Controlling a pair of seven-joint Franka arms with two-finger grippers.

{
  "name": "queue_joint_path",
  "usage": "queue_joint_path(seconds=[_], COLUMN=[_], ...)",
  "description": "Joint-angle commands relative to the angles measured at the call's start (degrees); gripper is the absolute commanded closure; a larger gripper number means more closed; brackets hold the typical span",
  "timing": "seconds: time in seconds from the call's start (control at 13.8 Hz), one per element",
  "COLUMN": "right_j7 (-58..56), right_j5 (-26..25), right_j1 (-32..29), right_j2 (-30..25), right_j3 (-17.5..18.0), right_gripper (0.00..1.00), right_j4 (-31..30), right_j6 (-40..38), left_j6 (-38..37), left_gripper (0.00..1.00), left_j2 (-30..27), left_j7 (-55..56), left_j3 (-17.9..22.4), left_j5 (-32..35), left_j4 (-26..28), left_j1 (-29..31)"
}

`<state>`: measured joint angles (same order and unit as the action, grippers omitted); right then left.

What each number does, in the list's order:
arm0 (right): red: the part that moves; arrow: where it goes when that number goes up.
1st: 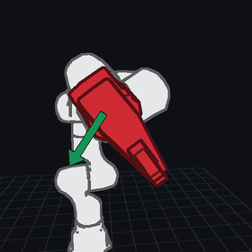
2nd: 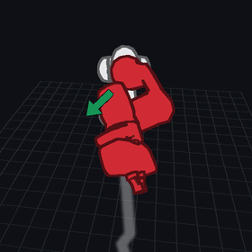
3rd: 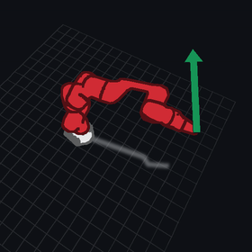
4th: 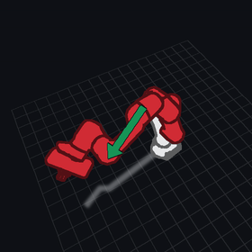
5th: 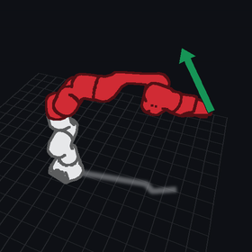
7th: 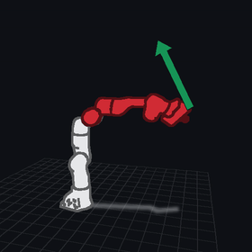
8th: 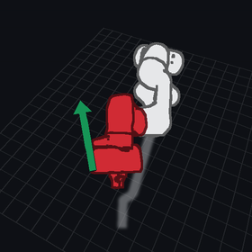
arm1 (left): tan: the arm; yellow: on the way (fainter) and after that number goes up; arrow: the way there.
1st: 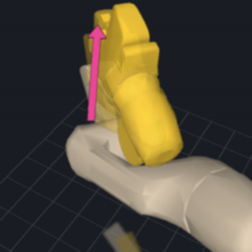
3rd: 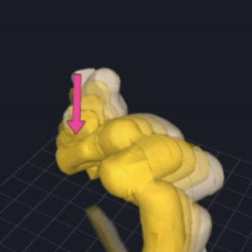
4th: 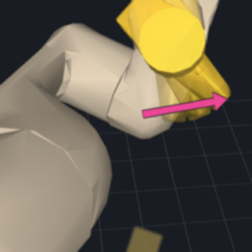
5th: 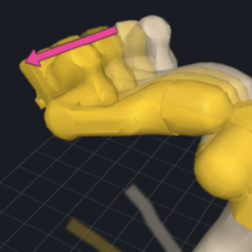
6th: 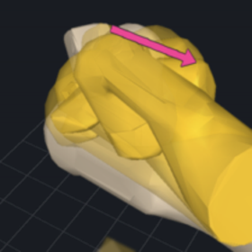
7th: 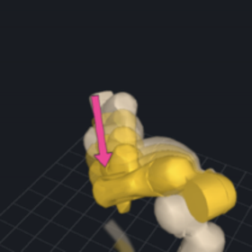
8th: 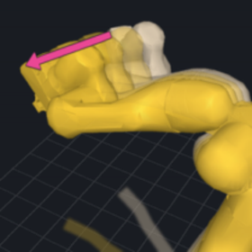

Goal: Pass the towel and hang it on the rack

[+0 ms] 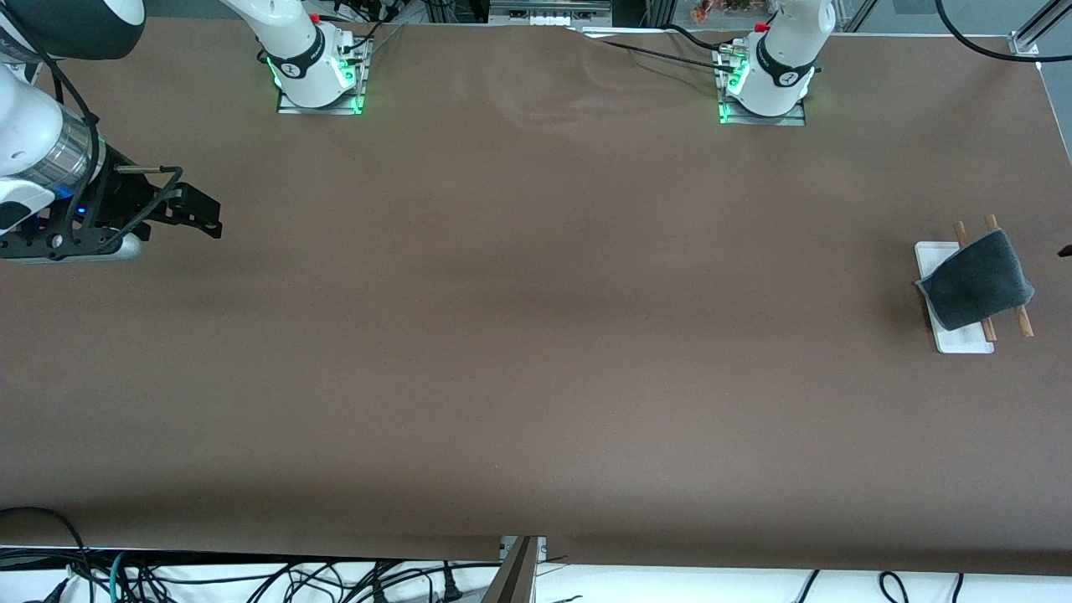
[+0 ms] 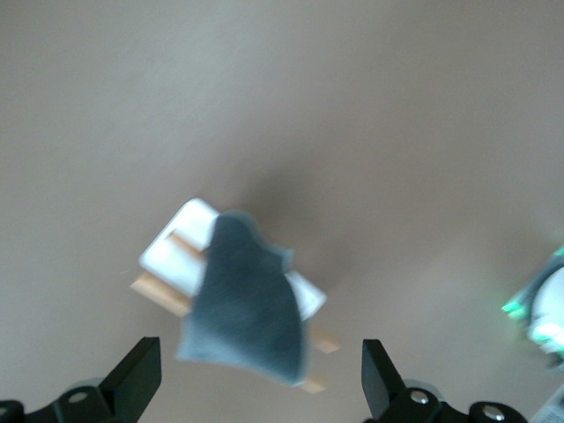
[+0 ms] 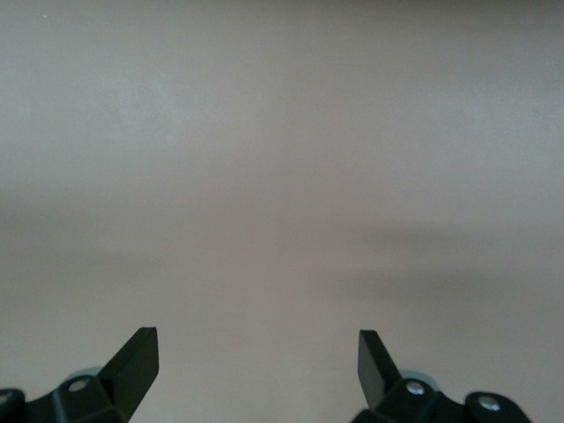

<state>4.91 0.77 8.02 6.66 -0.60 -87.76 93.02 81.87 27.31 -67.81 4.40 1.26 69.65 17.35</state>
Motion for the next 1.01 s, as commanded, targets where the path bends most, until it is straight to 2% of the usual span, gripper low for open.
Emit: queue_joint_path(seconds=[0.0, 0.14, 0.29, 0.51, 0.8, 0.94], right_j7=[0.8, 0.8, 0.5, 0.2, 2.0, 2.2], right_j5=[-0.8, -0.7, -0.8, -0.4, -1.7, -1.9], right_j1=[-0.6, -0.6, -0.7, -1.0, -1.2, -1.1], right_j2=[0.9, 0.9, 1.6, 1.3, 1.7, 1.7], right_j3=[0.2, 0.2, 0.1, 0.2, 0.1, 0.3], right_gripper=[0.0, 0.0, 0.0, 0.0, 0.0, 0.0], right_j4=[0.6, 0.6, 0.5, 0.5, 0.5, 0.5], right_j6=[1.8, 1.4, 1.1, 0.3, -1.4, 2.2], left_j6=[-4.2, -3.8, -2.2, 4.7, 13.8, 17.6], left_gripper=[0.0, 0.0, 0.0, 0.0, 0.0, 0.0], left_j2=[-1.5, -5.0, -9.7, -16.7, -25.9, -29.3], left_j7=[10.5, 18.7, 32.5, 45.5, 56.9, 59.5], left_j3=[0.7, 0.8, -0.1, -6.5, -11.4, -11.4], left_j5=[-3.4, -3.9, -3.9, -2.8, -2.8, -3.6], left_j4=[-1.2, 1.6, 7.2, 15.9, 28.8, 33.7], left_j1=[-4.7, -9.2, -12.1, -11.7, -11.4, -11.7])
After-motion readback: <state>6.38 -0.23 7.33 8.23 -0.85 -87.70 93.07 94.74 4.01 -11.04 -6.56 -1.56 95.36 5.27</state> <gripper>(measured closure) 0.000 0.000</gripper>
